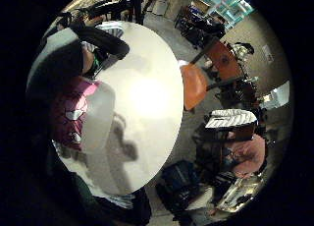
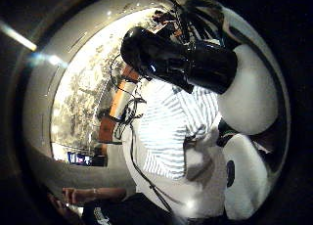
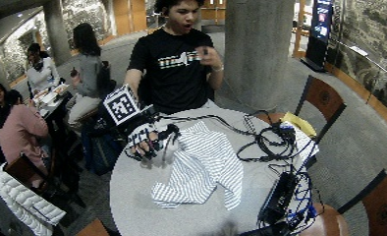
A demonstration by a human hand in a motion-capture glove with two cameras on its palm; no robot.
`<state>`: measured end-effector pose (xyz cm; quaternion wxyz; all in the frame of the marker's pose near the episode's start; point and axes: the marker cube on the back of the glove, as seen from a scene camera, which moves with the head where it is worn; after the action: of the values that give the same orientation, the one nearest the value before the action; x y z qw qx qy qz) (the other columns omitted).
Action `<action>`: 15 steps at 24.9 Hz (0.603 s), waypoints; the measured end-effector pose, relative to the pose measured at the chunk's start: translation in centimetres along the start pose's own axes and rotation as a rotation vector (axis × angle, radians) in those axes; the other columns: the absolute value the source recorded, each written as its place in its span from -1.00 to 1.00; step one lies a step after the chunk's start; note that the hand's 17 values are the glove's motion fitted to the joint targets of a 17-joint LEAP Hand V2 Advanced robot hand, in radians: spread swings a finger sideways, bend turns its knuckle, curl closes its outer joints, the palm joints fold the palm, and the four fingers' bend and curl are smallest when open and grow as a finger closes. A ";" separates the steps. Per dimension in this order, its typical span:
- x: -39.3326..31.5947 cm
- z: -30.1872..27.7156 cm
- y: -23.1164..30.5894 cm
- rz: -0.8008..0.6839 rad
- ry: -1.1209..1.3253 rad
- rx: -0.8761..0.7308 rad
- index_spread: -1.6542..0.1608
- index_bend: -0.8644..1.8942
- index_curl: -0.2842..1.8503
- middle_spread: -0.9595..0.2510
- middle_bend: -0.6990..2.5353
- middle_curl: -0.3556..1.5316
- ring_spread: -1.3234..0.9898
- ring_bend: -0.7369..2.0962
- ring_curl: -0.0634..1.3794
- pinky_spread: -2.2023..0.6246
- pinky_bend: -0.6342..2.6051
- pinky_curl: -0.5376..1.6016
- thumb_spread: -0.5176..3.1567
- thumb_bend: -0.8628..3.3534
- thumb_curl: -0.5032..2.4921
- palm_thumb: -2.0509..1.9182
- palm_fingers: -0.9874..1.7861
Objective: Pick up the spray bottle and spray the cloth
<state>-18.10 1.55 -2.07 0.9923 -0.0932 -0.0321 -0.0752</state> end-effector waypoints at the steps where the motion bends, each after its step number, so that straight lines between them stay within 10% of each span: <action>1: -0.2 -0.2 0.0 -0.004 0.003 0.003 0.58 -0.31 -0.54 0.47 -0.34 -0.11 0.07 -0.06 -0.33 0.58 -0.34 -0.16 -0.43 -0.60 -0.25 0.62 0.39; 15: -0.1 -0.3 0.3 -0.027 -0.025 -0.016 0.59 -0.31 -0.53 0.47 -0.35 -0.10 0.06 -0.08 -0.33 0.57 -0.35 -0.16 -0.44 -0.60 -0.23 0.61 0.39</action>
<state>-18.18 1.81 -2.42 0.9899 -0.1018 -0.0452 -0.0874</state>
